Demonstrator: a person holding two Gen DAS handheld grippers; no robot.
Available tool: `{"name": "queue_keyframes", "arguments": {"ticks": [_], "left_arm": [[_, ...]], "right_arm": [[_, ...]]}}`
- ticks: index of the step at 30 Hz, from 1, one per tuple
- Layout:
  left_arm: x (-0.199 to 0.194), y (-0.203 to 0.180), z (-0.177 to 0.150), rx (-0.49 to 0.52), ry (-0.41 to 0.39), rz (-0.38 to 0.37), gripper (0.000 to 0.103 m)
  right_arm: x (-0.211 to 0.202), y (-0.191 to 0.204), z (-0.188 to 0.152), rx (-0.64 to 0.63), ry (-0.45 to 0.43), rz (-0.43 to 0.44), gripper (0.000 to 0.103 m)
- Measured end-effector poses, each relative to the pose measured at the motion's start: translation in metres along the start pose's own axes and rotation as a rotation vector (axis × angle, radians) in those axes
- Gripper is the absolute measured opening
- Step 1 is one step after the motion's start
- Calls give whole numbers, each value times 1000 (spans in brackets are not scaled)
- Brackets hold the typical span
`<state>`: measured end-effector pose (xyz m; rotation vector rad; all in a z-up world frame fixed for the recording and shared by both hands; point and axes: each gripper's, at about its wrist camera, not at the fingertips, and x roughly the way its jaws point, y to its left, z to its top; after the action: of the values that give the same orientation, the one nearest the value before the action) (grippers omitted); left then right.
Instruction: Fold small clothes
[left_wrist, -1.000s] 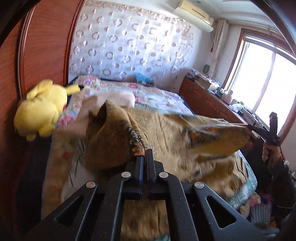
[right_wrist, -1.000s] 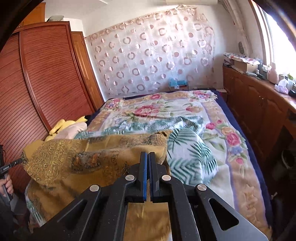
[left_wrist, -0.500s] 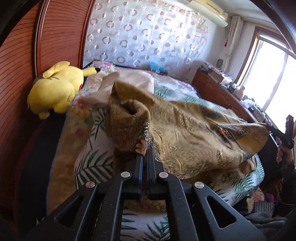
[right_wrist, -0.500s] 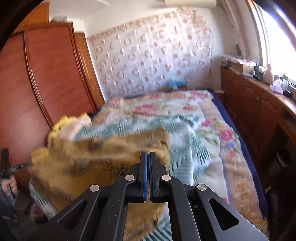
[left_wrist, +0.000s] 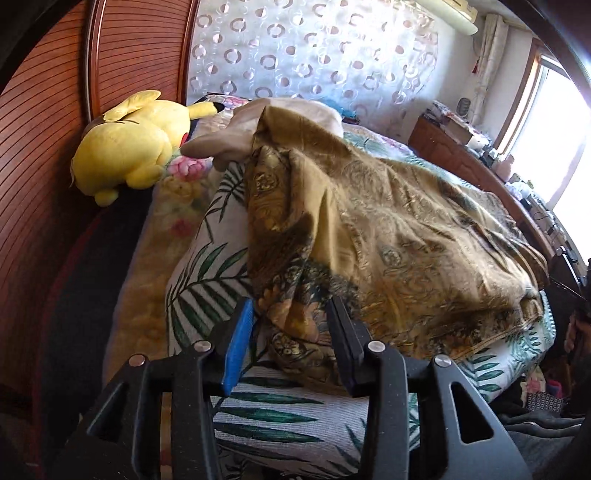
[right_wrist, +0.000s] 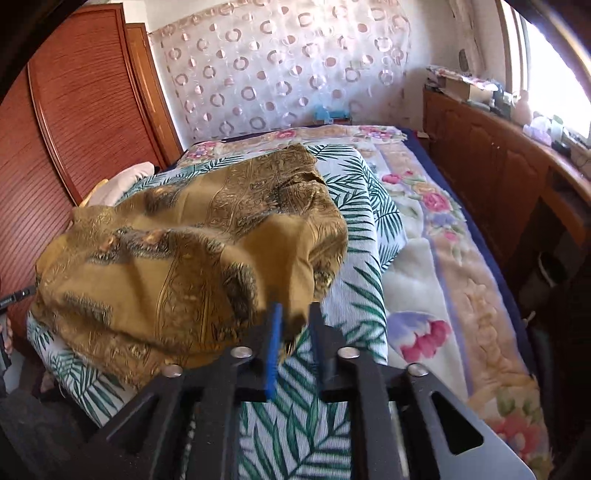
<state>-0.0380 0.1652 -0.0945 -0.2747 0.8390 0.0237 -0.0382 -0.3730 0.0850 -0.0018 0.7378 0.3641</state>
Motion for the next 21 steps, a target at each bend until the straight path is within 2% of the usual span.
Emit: {"name": "queue_keyframes", "arguments": {"ticks": [2, 4, 9, 10, 14, 15, 16, 17, 18, 21], "left_arm": [[4, 1, -2, -6, 11, -6, 42], [6, -1, -2, -3, 17, -3, 43], [8, -3, -3, 0, 12, 1, 43], [8, -4, -3, 4, 13, -1, 45], [10, -12, -3, 31, 19, -30, 67], [10, -14, -3, 36, 20, -30, 68], [11, -15, -3, 37, 17, -27, 70], [11, -15, -2, 35, 12, -24, 70], [12, -15, -2, 31, 4, -20, 70], [13, -16, -2, 36, -12, -6, 68]], "right_arm": [[-5, 9, -7, -22, 9, -19, 40], [-7, 15, -18, -44, 20, -10, 40], [4, 22, -19, -60, 56, -30, 40], [8, 21, -18, -51, 60, -41, 40], [14, 24, -11, -44, 42, -56, 40], [16, 26, -11, -55, 37, -63, 40], [17, 29, -11, -69, 31, -70, 36], [18, 33, -13, -82, 29, -61, 18], [18, 36, -14, -93, 34, -39, 9], [18, 36, -15, -92, 48, -10, 3]]}}
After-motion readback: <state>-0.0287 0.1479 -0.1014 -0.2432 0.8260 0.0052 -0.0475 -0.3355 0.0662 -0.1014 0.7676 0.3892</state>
